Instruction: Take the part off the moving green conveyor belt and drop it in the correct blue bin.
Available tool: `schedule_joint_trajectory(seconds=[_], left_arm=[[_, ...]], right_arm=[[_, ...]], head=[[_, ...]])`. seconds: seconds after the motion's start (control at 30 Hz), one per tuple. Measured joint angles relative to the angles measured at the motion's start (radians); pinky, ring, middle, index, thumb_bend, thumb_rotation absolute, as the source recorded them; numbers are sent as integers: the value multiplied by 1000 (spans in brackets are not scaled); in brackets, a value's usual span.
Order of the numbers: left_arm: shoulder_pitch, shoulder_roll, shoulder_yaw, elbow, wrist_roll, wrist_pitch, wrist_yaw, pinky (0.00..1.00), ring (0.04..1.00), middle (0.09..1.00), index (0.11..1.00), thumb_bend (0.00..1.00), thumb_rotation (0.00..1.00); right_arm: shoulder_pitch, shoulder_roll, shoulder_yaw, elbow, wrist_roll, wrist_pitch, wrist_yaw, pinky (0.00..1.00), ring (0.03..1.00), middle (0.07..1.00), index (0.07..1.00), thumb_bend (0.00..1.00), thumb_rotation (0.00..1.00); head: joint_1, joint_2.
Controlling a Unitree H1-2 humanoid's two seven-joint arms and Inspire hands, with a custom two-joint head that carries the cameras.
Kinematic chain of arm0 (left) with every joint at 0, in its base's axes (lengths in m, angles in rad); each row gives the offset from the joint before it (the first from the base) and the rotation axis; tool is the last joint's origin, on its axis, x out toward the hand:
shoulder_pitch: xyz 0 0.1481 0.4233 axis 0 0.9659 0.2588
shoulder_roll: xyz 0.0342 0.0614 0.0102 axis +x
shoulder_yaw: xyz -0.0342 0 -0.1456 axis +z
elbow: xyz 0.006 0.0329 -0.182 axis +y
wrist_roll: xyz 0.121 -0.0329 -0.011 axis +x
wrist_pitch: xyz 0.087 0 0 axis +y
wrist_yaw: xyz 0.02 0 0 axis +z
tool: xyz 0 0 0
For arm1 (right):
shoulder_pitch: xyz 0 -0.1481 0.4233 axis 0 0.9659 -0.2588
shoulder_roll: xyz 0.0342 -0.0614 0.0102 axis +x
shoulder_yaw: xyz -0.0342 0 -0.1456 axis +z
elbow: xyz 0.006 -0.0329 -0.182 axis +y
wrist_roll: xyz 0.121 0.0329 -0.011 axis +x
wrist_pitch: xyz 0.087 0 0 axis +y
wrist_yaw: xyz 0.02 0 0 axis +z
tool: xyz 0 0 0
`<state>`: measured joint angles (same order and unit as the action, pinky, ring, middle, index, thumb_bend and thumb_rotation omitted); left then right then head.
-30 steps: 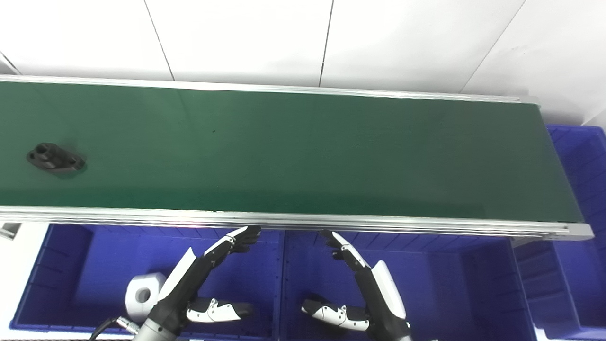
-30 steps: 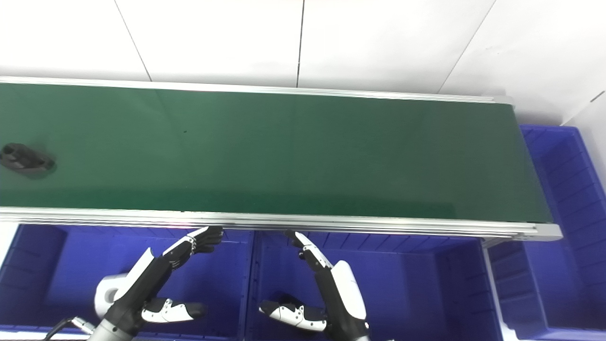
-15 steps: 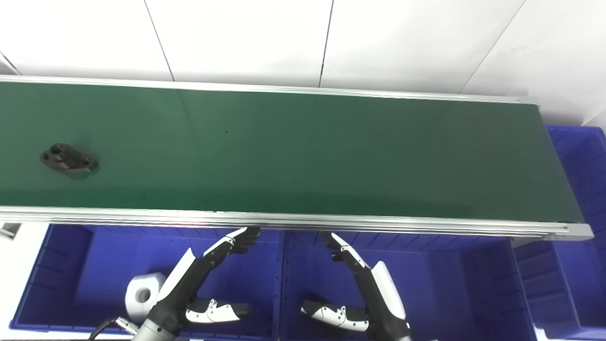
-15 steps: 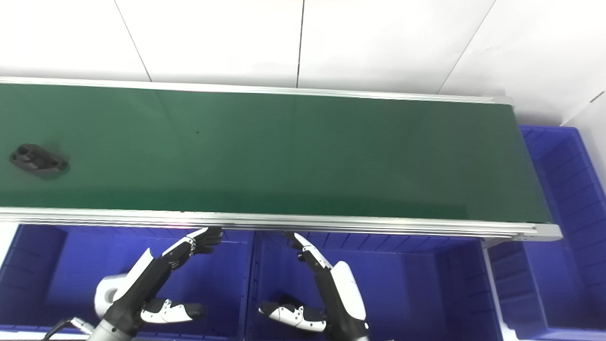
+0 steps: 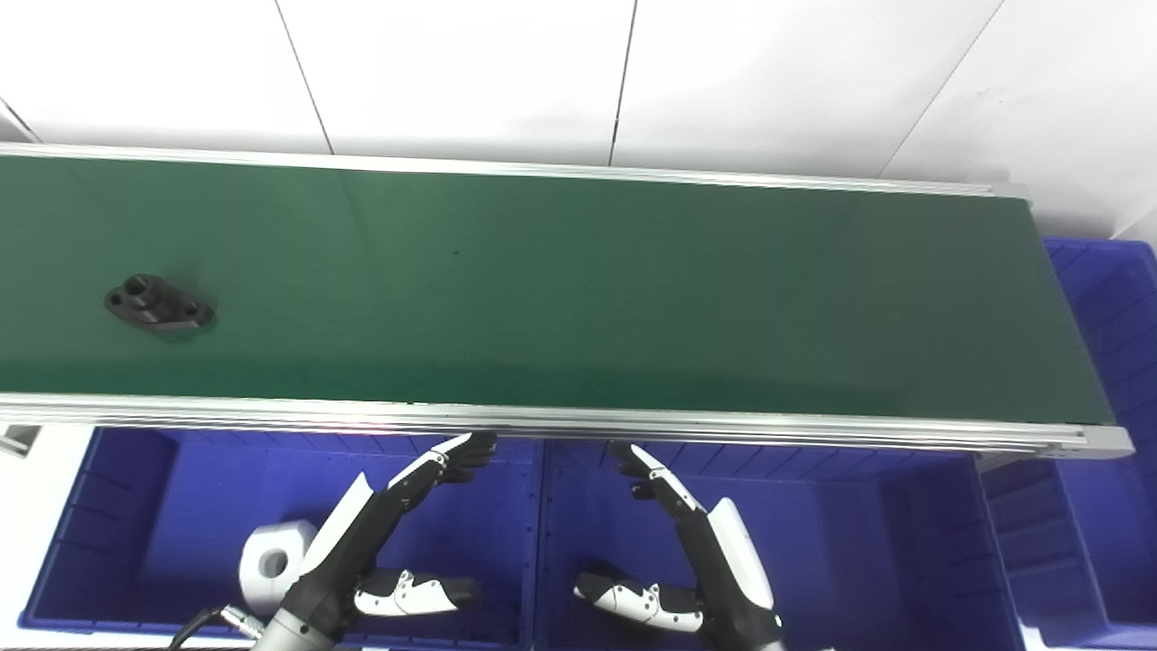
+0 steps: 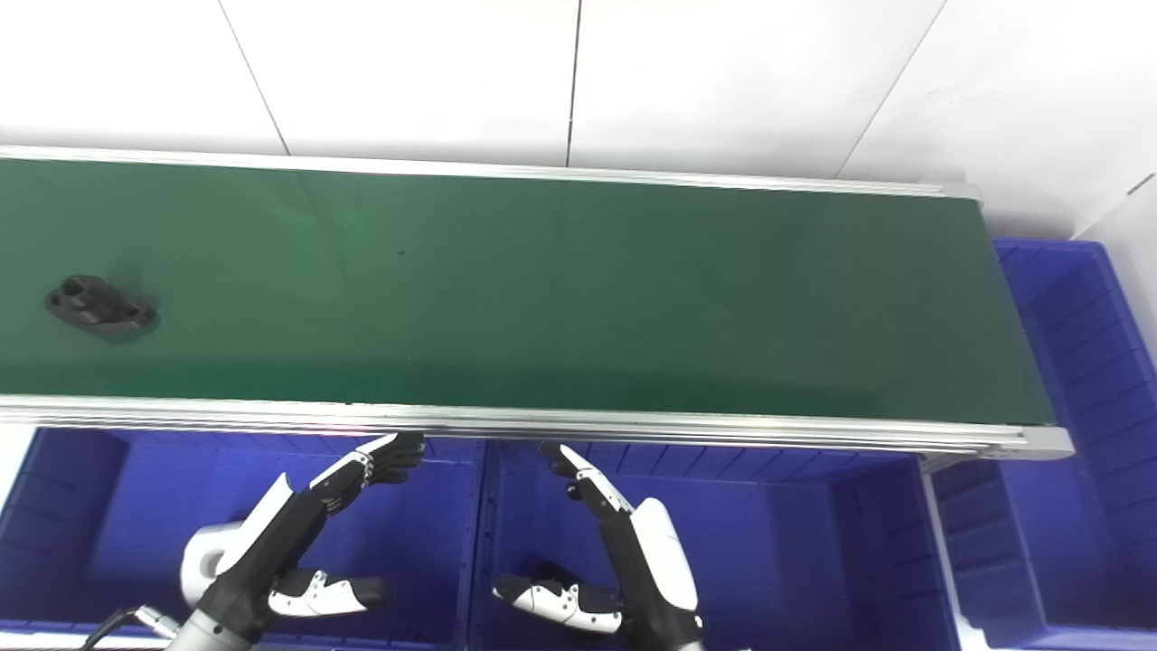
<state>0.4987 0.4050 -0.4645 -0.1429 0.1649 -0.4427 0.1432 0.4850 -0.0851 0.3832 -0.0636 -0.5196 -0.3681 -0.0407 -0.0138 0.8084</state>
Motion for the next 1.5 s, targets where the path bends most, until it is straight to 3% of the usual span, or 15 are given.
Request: schedule_joint_trajectory(seconds=[0.07,0.17,0.53,0.97,1.4,1.5], left_arm=[[-3,1,-13,10,6,0,14,777,828,854,857,711,669],[-9,1,-41,22,21,0,40,746,806,841,842,730,648],[-34,-5,-88,57,27,0,63,702,775,811,805,775,581],[-63,-6,-123,95,43,0,95,678,754,795,790,760,588],[-79,16,-152,124,40,0,128,671,755,793,782,758,589],[-85,25,-158,123,40,0,129,668,755,792,781,749,583]], right_arm=[[0,-2,-1,4,0,0,0,773,849,886,880,816,523],[0,-9,-5,16,4,0,0,782,863,898,887,801,518],[-15,-51,-18,95,37,-37,-19,743,857,898,886,790,505],[-35,-63,-13,130,34,-39,-36,742,859,894,875,791,503],[-36,-51,-8,143,36,-39,-49,687,837,884,868,779,493],[-37,-50,-3,138,38,-39,-59,733,853,886,877,753,469]], head=[[49,-21],[194,-96],[362,-198],[354,-268],[353,-298],[348,-296]])
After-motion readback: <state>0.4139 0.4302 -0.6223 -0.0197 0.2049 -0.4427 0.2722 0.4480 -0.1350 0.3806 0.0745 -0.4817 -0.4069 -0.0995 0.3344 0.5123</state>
